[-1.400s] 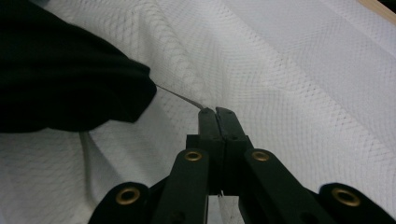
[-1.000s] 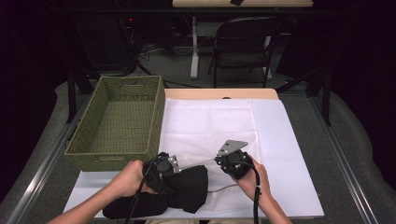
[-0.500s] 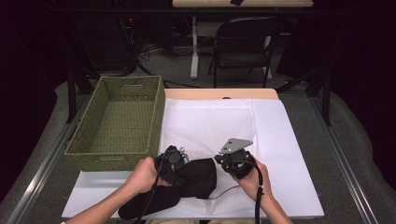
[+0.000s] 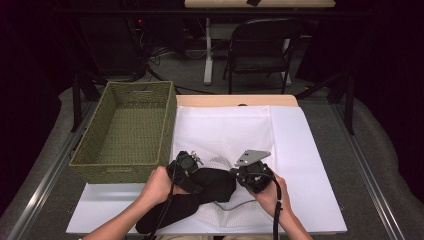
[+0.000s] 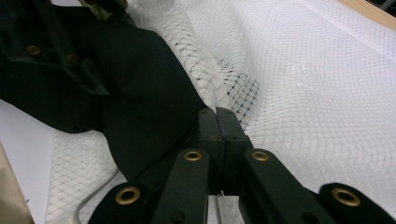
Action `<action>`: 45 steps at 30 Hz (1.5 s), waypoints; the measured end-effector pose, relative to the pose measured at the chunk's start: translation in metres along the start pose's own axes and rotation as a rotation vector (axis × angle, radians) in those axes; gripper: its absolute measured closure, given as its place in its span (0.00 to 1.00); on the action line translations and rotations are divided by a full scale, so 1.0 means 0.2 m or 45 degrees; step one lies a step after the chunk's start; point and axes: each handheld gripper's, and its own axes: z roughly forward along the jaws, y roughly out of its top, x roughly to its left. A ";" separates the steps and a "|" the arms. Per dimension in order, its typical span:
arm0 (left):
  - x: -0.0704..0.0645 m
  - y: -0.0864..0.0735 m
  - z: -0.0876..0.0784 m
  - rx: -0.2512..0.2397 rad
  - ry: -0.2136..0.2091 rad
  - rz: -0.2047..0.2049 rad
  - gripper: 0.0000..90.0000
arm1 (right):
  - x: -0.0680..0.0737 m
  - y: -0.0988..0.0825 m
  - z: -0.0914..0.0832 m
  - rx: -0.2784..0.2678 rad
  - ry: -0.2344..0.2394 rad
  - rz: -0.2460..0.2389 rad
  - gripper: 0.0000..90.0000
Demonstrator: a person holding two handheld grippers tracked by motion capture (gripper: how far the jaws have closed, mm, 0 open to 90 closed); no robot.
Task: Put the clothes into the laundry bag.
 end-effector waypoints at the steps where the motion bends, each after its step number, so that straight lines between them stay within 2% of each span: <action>1: -0.01 -0.01 -0.01 -0.007 0.005 0.004 0.37 | 0.00 0.00 0.00 -0.006 0.000 -0.001 1.00; 3: -0.02 -0.04 -0.04 -0.019 0.034 0.021 0.28 | -0.01 0.00 0.00 -0.006 -0.004 0.000 1.00; 6: -0.03 -0.08 -0.07 -0.035 0.041 0.033 0.22 | 0.00 0.00 0.00 0.001 -0.004 0.001 1.00; 13: -0.08 -0.17 -0.12 -0.059 0.052 0.070 0.18 | -0.01 0.00 0.00 0.004 -0.010 0.000 1.00; 17: -0.08 -0.21 -0.10 -0.063 0.052 0.046 0.18 | -0.01 0.00 0.01 0.008 -0.013 -0.003 1.00; 20: -0.08 -0.21 -0.07 -0.066 0.038 0.050 0.18 | -0.01 -0.01 0.01 0.008 -0.008 0.001 1.00; 23: -0.09 -0.21 -0.04 -0.056 0.014 0.075 0.24 | -0.01 -0.01 0.01 0.007 -0.010 0.000 1.00; 25: -0.10 -0.21 0.00 -0.045 0.020 0.092 0.29 | -0.01 -0.01 0.01 0.007 -0.012 -0.001 1.00; 26: -0.10 -0.21 0.01 -0.045 0.025 0.082 0.30 | -0.01 -0.01 0.01 0.006 -0.009 0.001 1.00; 27: -0.10 -0.21 0.03 -0.039 0.036 0.104 0.31 | -0.01 -0.01 0.01 0.008 -0.009 0.003 1.00; 29: -0.10 -0.21 0.03 -0.052 0.036 0.093 0.41 | -0.01 -0.01 0.01 0.003 -0.008 0.006 1.00; 30: -0.10 -0.21 0.03 -0.058 0.042 0.098 0.41 | -0.01 -0.01 0.01 0.003 -0.008 0.006 1.00; 32: -0.09 -0.22 0.03 -0.078 0.037 0.086 0.49 | -0.01 -0.01 0.01 0.003 -0.007 0.003 1.00; 35: -0.09 -0.23 0.03 -0.115 0.054 0.098 0.61 | -0.01 0.00 0.01 0.002 -0.009 0.005 1.00; 39: -0.10 -0.23 0.03 -0.134 0.069 0.111 0.66 | 0.00 0.00 0.01 -0.003 -0.005 0.006 1.00; 44: -0.10 -0.21 -0.02 -0.174 0.038 0.053 0.69 | 0.00 0.01 -0.01 -0.026 -0.006 0.000 1.00; 45: -0.12 -0.20 -0.04 -0.189 0.053 0.053 0.69 | 0.00 0.02 -0.02 -0.037 -0.009 0.003 1.00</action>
